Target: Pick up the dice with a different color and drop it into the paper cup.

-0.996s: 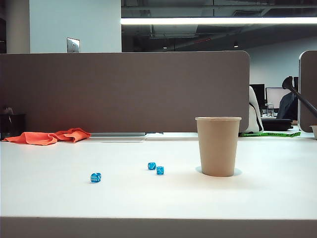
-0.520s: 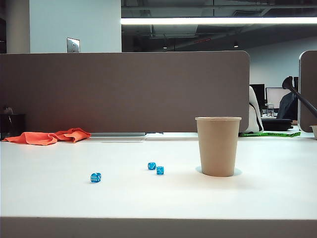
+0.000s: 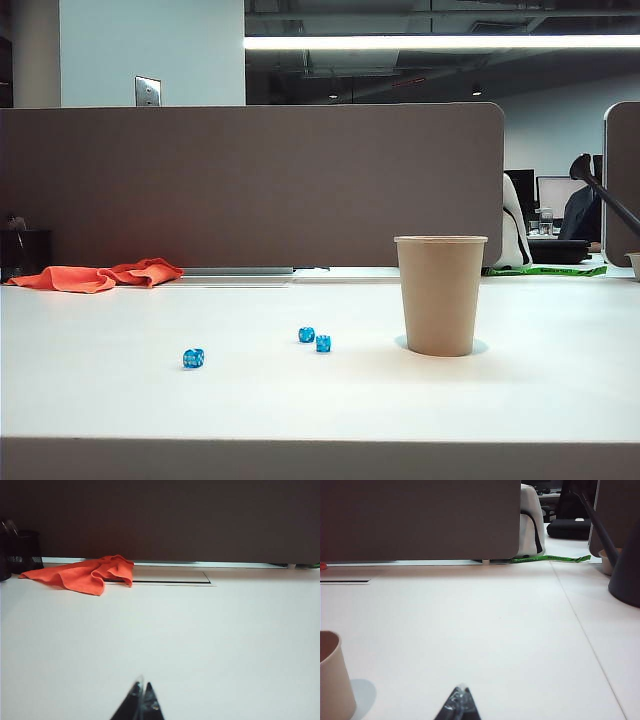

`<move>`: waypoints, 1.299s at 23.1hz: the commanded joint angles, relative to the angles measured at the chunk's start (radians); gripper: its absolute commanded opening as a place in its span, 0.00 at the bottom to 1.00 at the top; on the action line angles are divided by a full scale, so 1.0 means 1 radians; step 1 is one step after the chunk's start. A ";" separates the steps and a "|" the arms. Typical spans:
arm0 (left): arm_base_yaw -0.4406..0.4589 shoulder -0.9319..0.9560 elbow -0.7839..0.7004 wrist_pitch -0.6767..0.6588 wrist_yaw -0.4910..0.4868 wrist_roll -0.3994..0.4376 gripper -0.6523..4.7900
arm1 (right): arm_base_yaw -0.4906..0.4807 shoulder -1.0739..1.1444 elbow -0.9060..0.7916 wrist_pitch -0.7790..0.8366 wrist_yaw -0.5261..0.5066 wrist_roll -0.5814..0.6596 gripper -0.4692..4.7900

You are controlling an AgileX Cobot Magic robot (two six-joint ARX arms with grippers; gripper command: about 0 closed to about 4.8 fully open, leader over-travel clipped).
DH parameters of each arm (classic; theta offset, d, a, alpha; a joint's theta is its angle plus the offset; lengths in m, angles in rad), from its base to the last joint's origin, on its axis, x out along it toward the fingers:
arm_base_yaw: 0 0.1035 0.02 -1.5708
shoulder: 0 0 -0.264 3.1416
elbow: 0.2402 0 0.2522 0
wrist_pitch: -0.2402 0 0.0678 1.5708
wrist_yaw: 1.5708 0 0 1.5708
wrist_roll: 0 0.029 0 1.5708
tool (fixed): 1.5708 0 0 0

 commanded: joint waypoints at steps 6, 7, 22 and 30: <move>0.001 0.001 0.003 0.006 0.004 0.002 0.11 | 0.000 -0.001 -0.002 -0.006 -0.001 0.002 0.09; 0.001 0.001 0.003 0.006 0.004 0.002 0.11 | 0.000 -0.001 -0.002 -0.005 -0.001 0.002 0.09; 0.001 0.001 0.003 0.006 0.004 0.002 0.11 | 0.000 -0.001 -0.002 -0.005 -0.001 0.002 0.09; 0.001 0.001 0.003 0.006 0.004 0.002 0.11 | 0.000 -0.001 -0.002 -0.005 -0.001 0.002 0.09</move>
